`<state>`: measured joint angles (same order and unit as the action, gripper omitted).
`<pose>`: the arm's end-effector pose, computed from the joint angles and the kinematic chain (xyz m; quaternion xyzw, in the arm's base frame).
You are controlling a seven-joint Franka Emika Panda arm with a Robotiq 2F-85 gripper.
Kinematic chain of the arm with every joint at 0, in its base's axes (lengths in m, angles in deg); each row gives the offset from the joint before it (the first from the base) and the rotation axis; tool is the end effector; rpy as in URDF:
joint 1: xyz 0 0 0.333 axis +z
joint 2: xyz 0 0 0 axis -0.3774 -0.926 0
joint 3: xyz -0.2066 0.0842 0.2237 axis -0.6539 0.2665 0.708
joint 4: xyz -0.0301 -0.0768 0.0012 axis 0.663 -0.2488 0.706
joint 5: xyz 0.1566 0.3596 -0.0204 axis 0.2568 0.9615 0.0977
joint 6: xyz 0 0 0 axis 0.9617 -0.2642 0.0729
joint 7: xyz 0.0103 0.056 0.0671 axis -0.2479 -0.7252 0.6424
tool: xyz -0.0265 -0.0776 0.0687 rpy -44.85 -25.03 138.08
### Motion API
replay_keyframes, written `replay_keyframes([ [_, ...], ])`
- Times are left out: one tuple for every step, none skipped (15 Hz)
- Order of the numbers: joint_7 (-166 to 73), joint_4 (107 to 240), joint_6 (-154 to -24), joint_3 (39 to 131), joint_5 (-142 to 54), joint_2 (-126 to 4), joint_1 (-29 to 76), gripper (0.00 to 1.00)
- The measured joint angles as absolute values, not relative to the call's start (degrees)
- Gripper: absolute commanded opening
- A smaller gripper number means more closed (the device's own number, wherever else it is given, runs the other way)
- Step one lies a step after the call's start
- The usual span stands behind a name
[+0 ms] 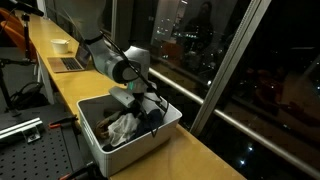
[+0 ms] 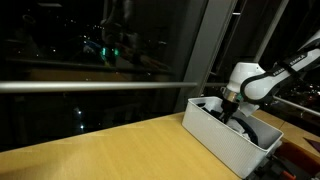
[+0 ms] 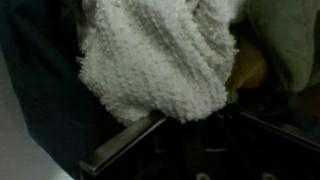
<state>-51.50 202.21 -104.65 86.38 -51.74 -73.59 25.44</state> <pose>0.5761 0.0120 0.1734 0.9939 0.0948 0.0034 0.0570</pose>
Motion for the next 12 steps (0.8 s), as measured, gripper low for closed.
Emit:
replay_keyframes([
  [-51.6, 203.2, -104.6, 86.4, -51.7, -72.3, 25.4, 0.03],
  [-51.7, 204.4, -104.6, 86.4, -51.7, -70.8, 25.3, 0.03],
  [-51.9, 205.6, -104.6, 86.4, -51.7, -69.2, 25.2, 0.03],
  [-52.1, 206.9, -104.6, 86.4, -51.7, -67.4, 25.2, 0.03],
  [-52.3, 208.0, -104.5, 86.4, -51.7, -65.6, 25.1, 0.03],
  [-52.7, 209.1, -104.1, 86.4, -51.7, -63.5, 25.1, 0.03],
  [-53.1, 210.0, -103.5, 86.5, -51.7, -61.3, 25.1, 0.03],
  [-53.6, 210.7, -102.4, 86.7, -51.7, -59.1, 25.2, 0.03],
  [-53.9, 210.9, -100.6, 87.1, -51.8, -56.6, 25.3, 0.03],
  [-54.1, 211.0, -98.4, 87.5, -52.0, -53.9, 25.6, 0.03],
  [-54.1, 210.8, -96.2, 88.1, -52.8, -51.3, 26.0, 0.03],
  [-54.0, 210.3, -93.8, 88.8, -53.8, -48.7, 26.5, 0.03],
])
